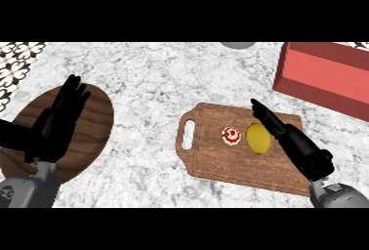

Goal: Pick the cupcake from the cutting board and place it in the cardboard box

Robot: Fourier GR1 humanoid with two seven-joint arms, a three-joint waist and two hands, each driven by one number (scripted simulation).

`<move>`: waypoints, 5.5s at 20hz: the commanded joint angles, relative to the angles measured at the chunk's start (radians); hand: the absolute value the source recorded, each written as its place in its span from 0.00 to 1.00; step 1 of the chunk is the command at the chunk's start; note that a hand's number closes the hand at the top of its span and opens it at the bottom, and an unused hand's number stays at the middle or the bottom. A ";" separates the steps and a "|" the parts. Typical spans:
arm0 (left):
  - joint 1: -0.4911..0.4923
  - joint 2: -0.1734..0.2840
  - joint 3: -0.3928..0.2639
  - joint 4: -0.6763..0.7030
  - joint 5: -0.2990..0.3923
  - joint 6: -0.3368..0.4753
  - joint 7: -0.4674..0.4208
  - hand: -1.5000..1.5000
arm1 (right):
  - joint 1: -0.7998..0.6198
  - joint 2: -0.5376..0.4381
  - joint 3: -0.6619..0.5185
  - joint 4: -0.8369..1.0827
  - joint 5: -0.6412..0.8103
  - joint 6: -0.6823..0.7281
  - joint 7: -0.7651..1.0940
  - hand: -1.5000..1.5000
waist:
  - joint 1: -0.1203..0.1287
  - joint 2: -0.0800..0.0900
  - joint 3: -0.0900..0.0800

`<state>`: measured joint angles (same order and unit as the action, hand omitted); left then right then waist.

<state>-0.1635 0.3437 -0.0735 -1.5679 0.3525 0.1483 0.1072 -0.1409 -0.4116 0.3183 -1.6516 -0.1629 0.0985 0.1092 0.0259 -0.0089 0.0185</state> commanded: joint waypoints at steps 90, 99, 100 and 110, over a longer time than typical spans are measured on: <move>0.012 -0.129 0.086 0.323 -0.276 0.089 -0.097 0.50 | -0.300 0.411 0.048 0.253 1.026 0.153 1.059 0.00 | -0.026 0.010 -0.019; 0.041 -0.126 0.109 0.328 -0.279 0.046 -0.119 0.50 | -0.337 0.411 0.028 0.343 1.028 0.118 1.018 0.00 | -0.022 0.009 -0.019; 0.001 -0.164 0.097 0.376 -0.296 0.074 -0.128 0.50 | -0.410 0.411 -0.005 0.423 1.008 0.090 0.992 0.00 | -0.021 0.011 -0.019; 0.090 -0.156 0.123 0.308 -0.300 0.035 -0.145 0.50 | -0.366 0.411 0.050 0.495 1.085 -0.028 0.801 1.00 | -0.019 0.010 -0.018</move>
<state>-0.0835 0.1964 0.0350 -1.2910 0.0472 0.2006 -0.0016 -0.4906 -0.0048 0.3427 -1.2354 0.8863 0.1561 0.9735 0.0048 0.0001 0.0001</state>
